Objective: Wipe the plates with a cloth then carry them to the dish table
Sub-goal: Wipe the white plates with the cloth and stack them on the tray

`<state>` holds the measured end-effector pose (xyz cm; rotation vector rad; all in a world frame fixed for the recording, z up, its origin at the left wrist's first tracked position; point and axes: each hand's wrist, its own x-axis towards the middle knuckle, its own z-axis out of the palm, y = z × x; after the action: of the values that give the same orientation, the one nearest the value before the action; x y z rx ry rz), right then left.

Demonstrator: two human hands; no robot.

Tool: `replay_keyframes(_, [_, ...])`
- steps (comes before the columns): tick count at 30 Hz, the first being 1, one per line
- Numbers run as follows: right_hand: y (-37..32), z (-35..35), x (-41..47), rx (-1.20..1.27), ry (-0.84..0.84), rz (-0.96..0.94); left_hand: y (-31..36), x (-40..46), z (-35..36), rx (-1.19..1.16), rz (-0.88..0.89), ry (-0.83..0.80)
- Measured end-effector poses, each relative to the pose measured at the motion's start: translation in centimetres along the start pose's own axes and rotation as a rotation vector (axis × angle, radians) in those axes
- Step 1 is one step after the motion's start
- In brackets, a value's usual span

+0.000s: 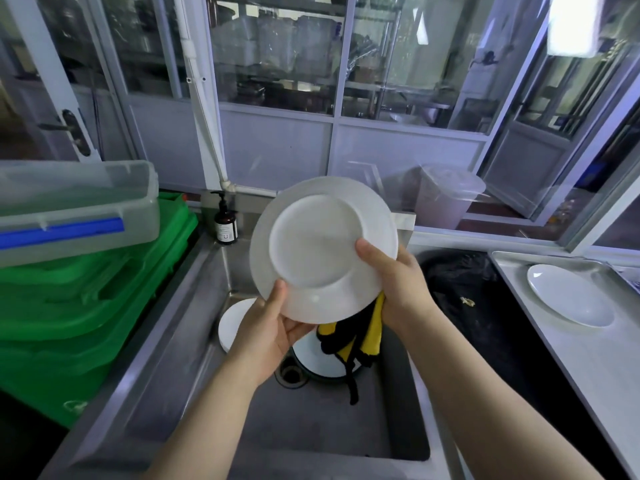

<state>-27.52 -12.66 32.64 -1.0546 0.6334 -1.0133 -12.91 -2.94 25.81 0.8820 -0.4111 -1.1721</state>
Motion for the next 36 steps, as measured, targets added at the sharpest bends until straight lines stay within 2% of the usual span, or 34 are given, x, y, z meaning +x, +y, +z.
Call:
replay_keyframes(2, [-0.3,0.4,-0.5,-0.246,-0.027,-0.199,-0.2,0.3,-0.7,0.144,-0.006,0.095])
replay_keyframes(4, [0.0,0.8,-0.9,-0.648,-0.026,-0.39,0.1,0.5,-1.3,0.178,0.01,0.142])
replay_keyframes(7, [1.1,1.3,-1.3,-1.186,-0.032,-0.701,1.8,-0.1,-0.7,0.089,-0.048,0.056])
replay_keyframes(10, [2.8,1.2,-1.6,-1.409,-0.185,-1.008,3.5,-0.5,-0.2,0.075,-0.104,-0.06])
replay_keyframes(13, [4.1,1.0,-2.0,-1.524,-0.269,-1.067,3.9,-0.3,-0.4,0.045,-0.137,-0.041])
replay_keyframes(16, [4.1,0.5,-2.1,-1.61,-0.417,-1.026,3.0,-0.6,-0.7,0.048,-0.139,0.031])
replay_keyframes(19, [2.9,-0.7,-2.2,-1.6,-0.655,-0.697,2.4,-0.6,-1.3,0.056,-0.077,0.075])
replay_keyframes(21, [2.3,-1.6,-2.5,-1.552,-0.716,-0.525,2.4,-0.5,-1.5,0.1,-0.032,0.099])
replay_keyframes(22, [2.2,-1.9,-2.5,-1.535,-0.715,-0.504,2.3,-0.5,-1.6,0.119,-0.016,0.102])
replay_keyframes(26, [2.3,-3.1,-1.2,-1.521,-0.565,-0.509,1.6,-0.8,-1.7,0.154,0.0,0.053])
replay_keyframes(32, [2.4,-2.9,1.8,-1.465,-0.053,-0.424,0.3,-1.9,-0.9,0.313,-0.037,-0.081])
replay_keyframes(34, [2.4,-2.1,2.4,-1.451,0.014,-0.408,0.1,-2.0,-0.4,0.336,-0.058,-0.064])
replay_keyframes(36, [2.4,-1.2,2.5,-1.456,-0.001,-0.412,0.1,-2.0,-0.1,0.352,-0.076,-0.029])
